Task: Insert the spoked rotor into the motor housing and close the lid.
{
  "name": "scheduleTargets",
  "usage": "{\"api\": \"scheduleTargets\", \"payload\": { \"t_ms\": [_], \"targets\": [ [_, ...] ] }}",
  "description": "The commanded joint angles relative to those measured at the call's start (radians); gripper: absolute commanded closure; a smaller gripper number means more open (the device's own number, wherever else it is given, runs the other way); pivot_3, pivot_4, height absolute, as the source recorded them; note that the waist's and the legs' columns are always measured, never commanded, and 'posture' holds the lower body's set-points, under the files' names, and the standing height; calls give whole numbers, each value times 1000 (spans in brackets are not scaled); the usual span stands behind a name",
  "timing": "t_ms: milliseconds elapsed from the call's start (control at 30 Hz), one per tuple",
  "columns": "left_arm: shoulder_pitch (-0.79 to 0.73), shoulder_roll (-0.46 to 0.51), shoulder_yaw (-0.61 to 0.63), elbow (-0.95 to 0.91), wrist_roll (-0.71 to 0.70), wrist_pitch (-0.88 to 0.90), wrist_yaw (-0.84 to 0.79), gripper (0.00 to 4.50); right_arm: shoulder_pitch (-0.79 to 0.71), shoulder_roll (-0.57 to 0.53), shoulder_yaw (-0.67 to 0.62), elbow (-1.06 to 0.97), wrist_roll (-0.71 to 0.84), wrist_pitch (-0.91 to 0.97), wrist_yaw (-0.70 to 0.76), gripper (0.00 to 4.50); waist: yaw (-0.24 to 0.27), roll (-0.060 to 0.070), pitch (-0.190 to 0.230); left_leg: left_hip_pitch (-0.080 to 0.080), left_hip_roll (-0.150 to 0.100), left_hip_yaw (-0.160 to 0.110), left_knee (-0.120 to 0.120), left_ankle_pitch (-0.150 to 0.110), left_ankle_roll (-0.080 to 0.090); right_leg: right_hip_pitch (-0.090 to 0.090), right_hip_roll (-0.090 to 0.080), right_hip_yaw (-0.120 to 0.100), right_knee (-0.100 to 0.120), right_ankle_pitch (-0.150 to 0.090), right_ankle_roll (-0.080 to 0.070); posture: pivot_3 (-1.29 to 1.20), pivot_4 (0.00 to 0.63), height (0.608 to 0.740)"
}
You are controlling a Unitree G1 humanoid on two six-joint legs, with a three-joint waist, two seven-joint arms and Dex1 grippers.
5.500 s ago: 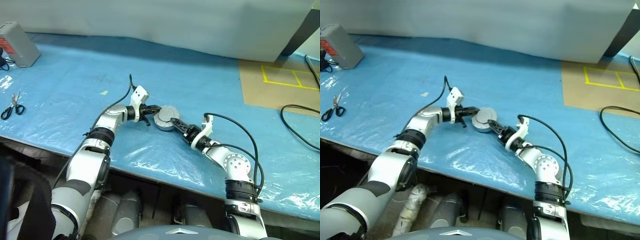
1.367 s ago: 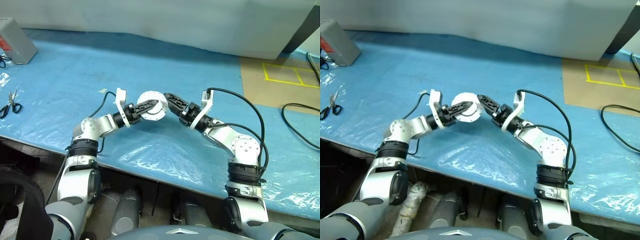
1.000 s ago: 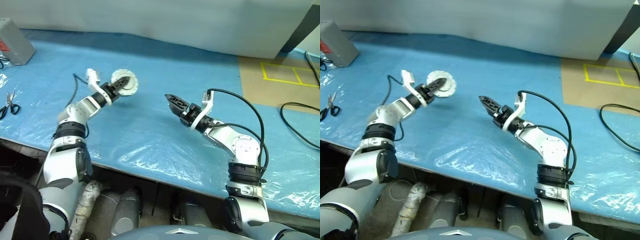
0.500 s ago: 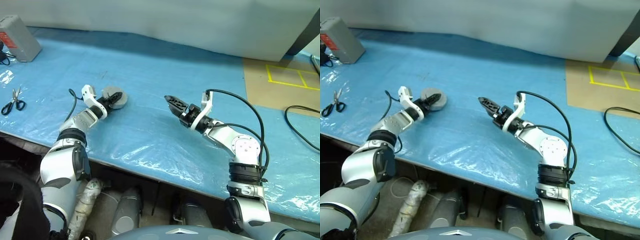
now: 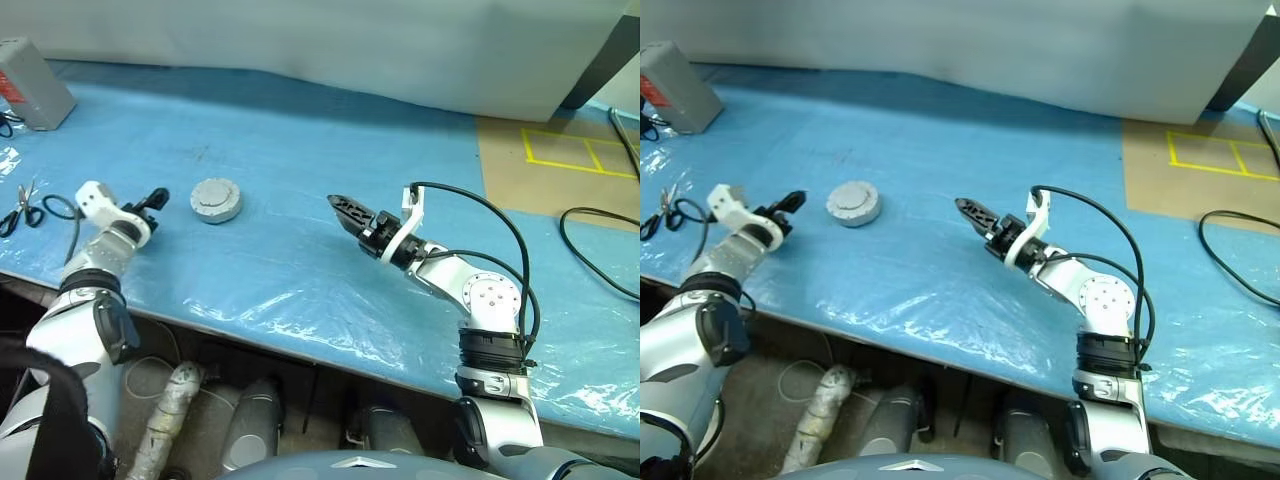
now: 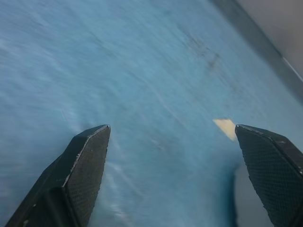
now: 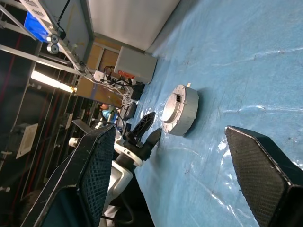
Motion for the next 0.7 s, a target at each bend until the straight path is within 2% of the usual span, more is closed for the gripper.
{"api": "scheduleTargets", "payload": {
  "t_ms": [33,133,233,333,467,500,567,700],
  "targets": [
    [-15,34,20,-25,-12,11,-91,31,-11,-5,4,-36,-13,-13,26,638,0,0,0,0,0,0,0,0,0,0,0,0,0,0,0,0,150,740],
    [-56,18,-33,-96,5,52,-225,31,-9,-34,11,-69,-79,-53,59,638,14,-1,0,-1,0,0,0,0,0,-1,0,0,0,0,-1,0,150,740],
    [-62,-73,-156,-363,-20,171,-400,31,9,-107,30,-130,-163,-90,124,638,36,-1,1,-3,0,0,0,0,0,-1,0,0,-1,0,-1,0,150,740],
    [-13,-147,-260,-589,-28,269,-443,31,10,-146,10,-118,-241,-137,102,638,38,-1,1,-3,0,1,2,0,0,1,-1,0,-1,0,-1,0,150,740],
    [79,-222,-359,-816,-41,361,-450,31,34,-196,61,-193,-373,-187,112,638,15,-1,1,-2,0,2,2,0,1,1,-1,0,-1,0,-1,0,150,740],
    [117,-234,-407,-885,-38,376,-475,31,48,-218,102,-233,-448,-214,102,638,5,-1,1,-2,0,2,2,0,1,0,0,0,-1,0,-1,0,150,740],
    [182,-239,-509,-977,12,364,-507,31,70,-247,164,-285,-574,-264,81,638,-5,-1,1,-3,1,2,1,1,3,-1,0,0,0,0,0,0,150,740],
    [250,-229,-624,-1026,124,245,-514,31,110,-274,226,-321,-748,-333,50,638,-5,0,1,-3,2,2,1,2,4,-2,2,0,0,1,1,0,150,740]
  ]
}}
